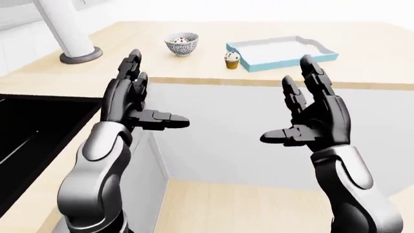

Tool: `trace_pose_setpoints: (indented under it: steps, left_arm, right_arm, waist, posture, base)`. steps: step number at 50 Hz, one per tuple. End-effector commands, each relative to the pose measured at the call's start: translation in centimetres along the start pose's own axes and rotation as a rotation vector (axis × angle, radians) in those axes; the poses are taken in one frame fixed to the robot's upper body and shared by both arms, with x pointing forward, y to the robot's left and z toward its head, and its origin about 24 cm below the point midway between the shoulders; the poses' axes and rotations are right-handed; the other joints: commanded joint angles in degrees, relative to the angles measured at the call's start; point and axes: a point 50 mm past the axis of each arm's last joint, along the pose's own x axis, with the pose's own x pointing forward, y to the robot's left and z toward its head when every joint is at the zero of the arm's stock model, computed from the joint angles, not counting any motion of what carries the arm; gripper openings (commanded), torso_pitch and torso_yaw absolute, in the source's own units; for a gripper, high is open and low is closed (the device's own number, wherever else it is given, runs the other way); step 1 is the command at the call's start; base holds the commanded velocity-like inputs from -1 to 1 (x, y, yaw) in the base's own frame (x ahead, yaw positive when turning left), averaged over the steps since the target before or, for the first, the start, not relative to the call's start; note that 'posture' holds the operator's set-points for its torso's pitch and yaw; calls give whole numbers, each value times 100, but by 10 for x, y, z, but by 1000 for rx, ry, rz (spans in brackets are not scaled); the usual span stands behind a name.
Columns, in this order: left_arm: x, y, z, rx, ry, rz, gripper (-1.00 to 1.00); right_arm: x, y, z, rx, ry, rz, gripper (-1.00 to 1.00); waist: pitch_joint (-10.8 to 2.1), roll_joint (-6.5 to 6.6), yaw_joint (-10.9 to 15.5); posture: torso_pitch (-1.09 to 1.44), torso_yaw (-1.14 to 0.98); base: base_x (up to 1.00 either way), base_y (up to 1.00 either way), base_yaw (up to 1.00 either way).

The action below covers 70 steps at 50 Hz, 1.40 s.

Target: Pick up the bowl with cake and place it on the tray. Pick up the cupcake and place it on the tray.

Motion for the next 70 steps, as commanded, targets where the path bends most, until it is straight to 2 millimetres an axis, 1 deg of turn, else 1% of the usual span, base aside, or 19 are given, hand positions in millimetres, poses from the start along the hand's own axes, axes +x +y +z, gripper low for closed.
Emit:
trace_pose_setpoints:
  steps: [1, 4, 5, 7, 14, 17, 18, 19, 26, 30, 33, 45, 49, 50, 53, 59, 65, 66, 70]
  left_arm:
    - [-1, 5, 11, 13, -64, 31, 100]
    - [-1, 6, 12, 9, -66, 31, 100]
    - [-1, 5, 12, 10, -66, 29, 100]
    - [1, 4, 11, 11, -65, 26, 100]
    - [2, 4, 14, 12, -68, 24, 100]
    - [2, 5, 15, 10, -69, 27, 100]
    - [2, 5, 16, 10, -71, 28, 100]
    - [2, 5, 16, 10, -73, 29, 100]
    - [3, 6, 23, 13, -82, 30, 100]
    - [3, 6, 26, 15, -86, 31, 100]
    - [4, 6, 32, 18, -96, 30, 100]
    - [4, 4, 34, 17, -100, 28, 100]
    - [4, 5, 35, 18, -104, 29, 100]
    - [3, 5, 36, 18, -105, 29, 100]
    - [3, 6, 41, 24, -111, 30, 100]
    - [2, 6, 51, 33, -124, 29, 100]
    - [-2, 13, 67, 44, -155, 42, 100]
    - [-3, 15, 70, 50, -160, 45, 100]
    - [-5, 19, 80, 82, -169, 52, 100]
  right_arm:
    - [1, 7, 11, 0, -61, 40, 100]
    - [1, 9, 13, 10, -66, 50, 100]
    - [0, 9, 14, 11, -70, 53, 100]
    - [1, 9, 13, 12, -76, 59, 100]
    - [0, 10, 19, 15, -87, 63, 100]
    - [0, 11, 21, 15, -92, 66, 100]
    - [-1, 12, 23, 16, -94, 67, 100]
    - [-2, 12, 24, 18, -95, 65, 100]
    - [-1, 11, 31, 14, -111, 61, 100]
    - [-3, 10, 36, 10, -125, 61, 100]
    - [-4, 10, 38, 10, -133, 60, 100]
    - [-6, 7, 41, 15, -141, 48, 100]
    - [-7, 6, 44, 15, -151, 40, 100]
    - [-7, 6, 44, 15, -153, 40, 100]
    - [-7, 5, 46, 11, -165, 34, 100]
    - [-8, 4, 50, 7, -172, 28, 100]
    - [-11, 5, 56, 3, -187, 30, 100]
    - [-11, 5, 57, 3, -190, 30, 100]
    - [-14, 5, 64, -2, -200, 29, 100]
  waist:
    - [-62, -12, 22]
    - [-222, 485, 29]
    - [-139, 263, 94]
    - [-154, 295, 101]
    - [-194, -124, 248]
    - [-333, -608, 220]
    - [-160, -355, 167]
    - [-84, -512, 227]
    - [-124, -222, 39]
    - [-274, 254, -5]
    - [-151, 269, 50]
    - [-272, -145, 193]
    - [-367, -576, 205]
    - [-274, -366, 160]
    - [-135, -561, 123]
    - [-33, -422, 116]
    - [-268, -3, 52]
    - [-179, -188, 66]
    - [-162, -93, 84]
  posture:
    - [0, 0]
    - [0, 0]
    - [0, 0]
    - [0, 0]
    - [0, 0]
    - [0, 0]
    - [0, 0]
    - [0, 0]
    - [0, 0]
    - [0, 0]
    - [0, 0]
    - [0, 0]
    - [0, 0]
    - [0, 0]
    - [0, 0]
    - [0, 0]
    - [0, 0]
    - [0, 0]
    - [0, 0]
  base:
    - [41, 0, 0]
    - [41, 0, 0]
    - [41, 0, 0]
    - [41, 0, 0]
    - [40, 0, 0]
    - [40, 0, 0]
    - [39, 0, 0]
    - [38, 0, 0]
    - [35, 0, 0]
    - [31, 0, 0]
    - [31, 0, 0]
    - [29, -11, 0]
    - [28, -30, 0]
    - [25, -30, 0]
    - [5, -4, 0]
    - [0, 0, 0]
    - [0, 0, 0]
    - [0, 0, 0]
    - [0, 0, 0]
